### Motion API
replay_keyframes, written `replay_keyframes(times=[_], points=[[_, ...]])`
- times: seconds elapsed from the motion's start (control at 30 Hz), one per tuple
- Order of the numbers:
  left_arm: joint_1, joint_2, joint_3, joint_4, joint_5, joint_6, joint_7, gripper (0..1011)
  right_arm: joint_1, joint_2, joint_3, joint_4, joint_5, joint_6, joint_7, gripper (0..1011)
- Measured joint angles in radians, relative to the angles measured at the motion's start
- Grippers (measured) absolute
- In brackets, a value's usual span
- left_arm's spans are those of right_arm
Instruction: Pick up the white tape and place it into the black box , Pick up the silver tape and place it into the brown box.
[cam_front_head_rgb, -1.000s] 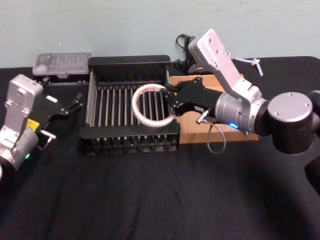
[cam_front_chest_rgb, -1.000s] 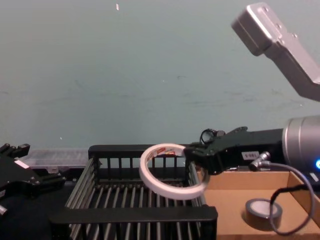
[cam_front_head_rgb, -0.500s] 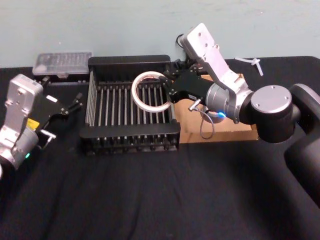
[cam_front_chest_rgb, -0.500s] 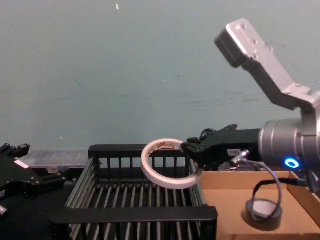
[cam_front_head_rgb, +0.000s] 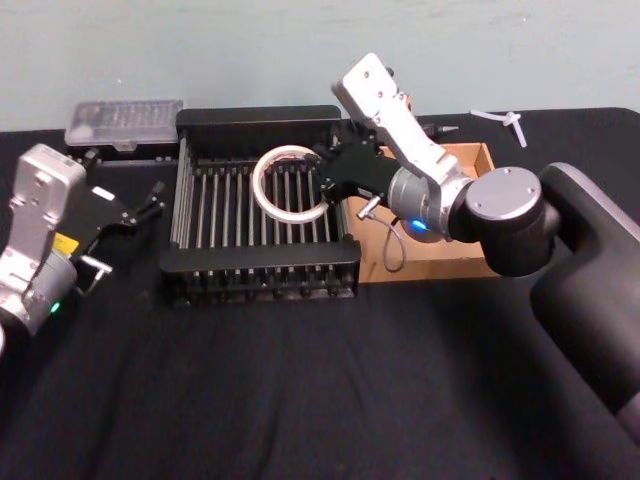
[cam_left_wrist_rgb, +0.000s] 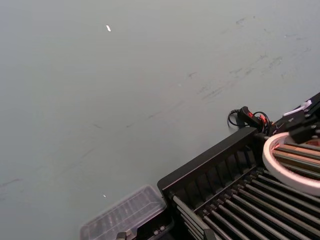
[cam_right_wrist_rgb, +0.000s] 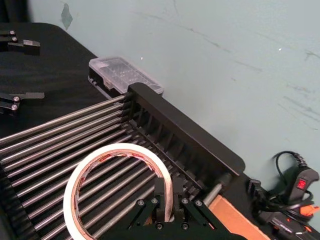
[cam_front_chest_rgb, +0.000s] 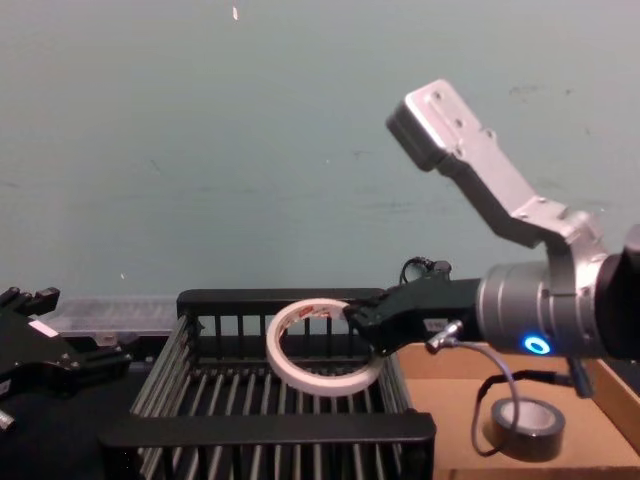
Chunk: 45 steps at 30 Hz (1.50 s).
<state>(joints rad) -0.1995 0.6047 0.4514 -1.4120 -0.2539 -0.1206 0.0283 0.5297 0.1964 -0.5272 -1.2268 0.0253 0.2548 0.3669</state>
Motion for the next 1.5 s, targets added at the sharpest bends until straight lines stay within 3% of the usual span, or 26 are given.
replay_keyframes(times=[0.47, 1.0, 1.1, 1.5], points=[[0.0, 0.0, 0.0, 0.0, 0.0, 0.0, 0.0, 1002, 0.035, -0.051, -0.001, 0.106, -0.033, -0.019, 0.016, 94], [0.0, 0.0, 0.0, 0.0, 0.0, 0.0, 0.0, 1001, 0.04, -0.061, 0.001, 0.123, -0.045, -0.02, 0.019, 94], [0.0, 0.0, 0.0, 0.0, 0.0, 0.0, 0.0, 1001, 0.04, -0.061, 0.001, 0.123, -0.044, -0.02, 0.019, 133], [0.0, 0.0, 0.0, 0.0, 0.0, 0.0, 0.0, 1002, 0.04, -0.059, 0.001, 0.121, -0.042, -0.019, 0.019, 494]])
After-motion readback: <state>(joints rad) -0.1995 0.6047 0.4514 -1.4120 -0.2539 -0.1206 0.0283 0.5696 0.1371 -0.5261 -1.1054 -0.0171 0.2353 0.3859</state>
